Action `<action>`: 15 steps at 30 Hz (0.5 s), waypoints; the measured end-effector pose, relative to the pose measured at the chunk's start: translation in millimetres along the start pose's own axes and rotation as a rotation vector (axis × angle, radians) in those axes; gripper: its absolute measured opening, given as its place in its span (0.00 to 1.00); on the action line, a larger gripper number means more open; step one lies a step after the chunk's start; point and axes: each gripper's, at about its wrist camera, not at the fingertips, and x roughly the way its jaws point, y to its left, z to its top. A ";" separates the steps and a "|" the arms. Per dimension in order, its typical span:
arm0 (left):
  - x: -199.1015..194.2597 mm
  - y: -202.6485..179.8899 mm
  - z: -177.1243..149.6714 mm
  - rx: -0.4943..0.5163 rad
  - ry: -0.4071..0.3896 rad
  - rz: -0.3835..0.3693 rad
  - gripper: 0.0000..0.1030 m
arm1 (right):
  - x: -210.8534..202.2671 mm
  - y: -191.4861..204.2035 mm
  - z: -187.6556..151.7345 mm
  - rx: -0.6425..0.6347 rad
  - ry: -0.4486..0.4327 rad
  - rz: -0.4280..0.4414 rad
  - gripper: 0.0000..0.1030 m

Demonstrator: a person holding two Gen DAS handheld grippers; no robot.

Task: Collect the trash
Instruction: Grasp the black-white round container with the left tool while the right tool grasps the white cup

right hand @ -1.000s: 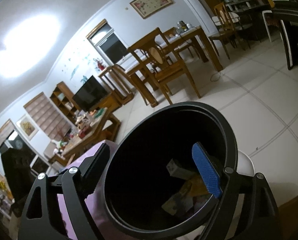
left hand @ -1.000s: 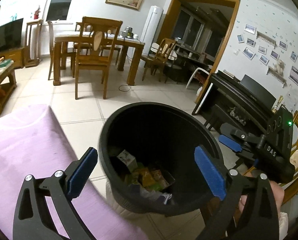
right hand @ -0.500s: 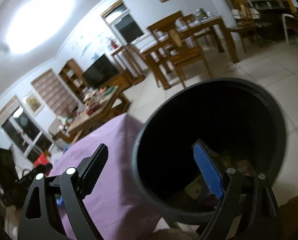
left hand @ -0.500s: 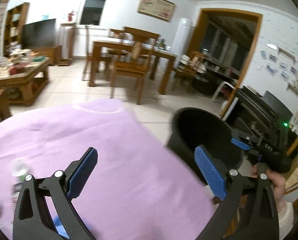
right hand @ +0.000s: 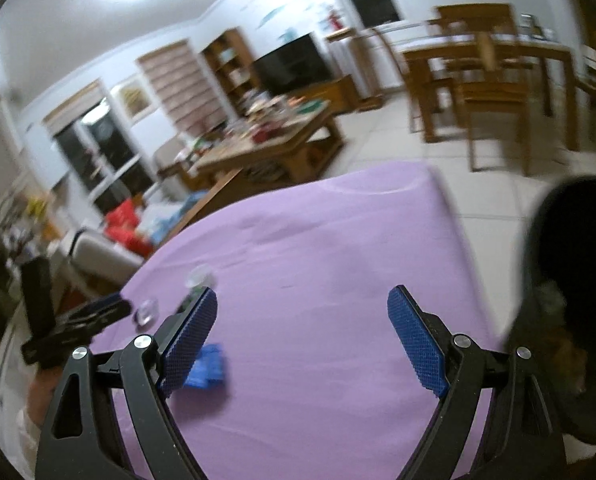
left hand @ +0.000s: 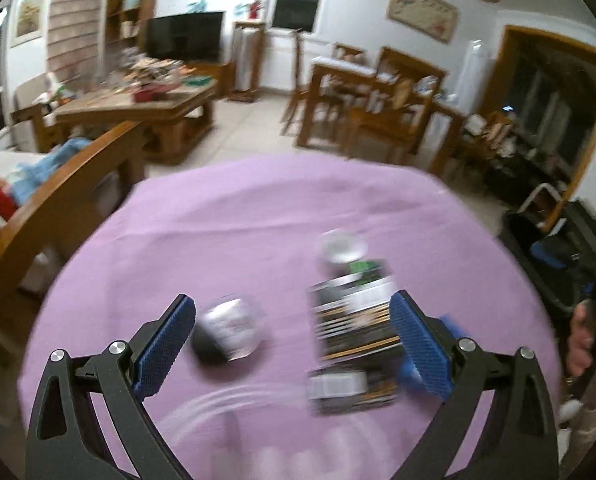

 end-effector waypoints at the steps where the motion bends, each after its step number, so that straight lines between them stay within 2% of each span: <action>1: 1.2 7.6 -1.7 -0.009 0.012 0.011 0.94 | 10.6 13.2 3.7 -0.023 0.020 0.010 0.84; 5: 12.8 26.0 -5.7 -0.012 0.069 0.049 0.93 | 56.0 69.7 16.5 -0.142 0.099 0.030 0.81; 7: 18.8 29.8 -5.9 -0.014 0.089 0.047 0.80 | 77.8 94.0 20.5 -0.197 0.131 0.032 0.78; 10: 21.5 32.7 -4.3 -0.017 0.103 0.026 0.65 | 109.1 118.7 26.2 -0.262 0.182 0.033 0.64; 14: 19.3 25.3 -7.4 0.019 0.105 0.044 0.64 | 149.4 140.3 26.9 -0.341 0.257 0.021 0.62; 15: 18.8 23.7 -8.6 0.024 0.104 0.047 0.57 | 156.0 146.0 26.0 -0.357 0.267 0.015 0.62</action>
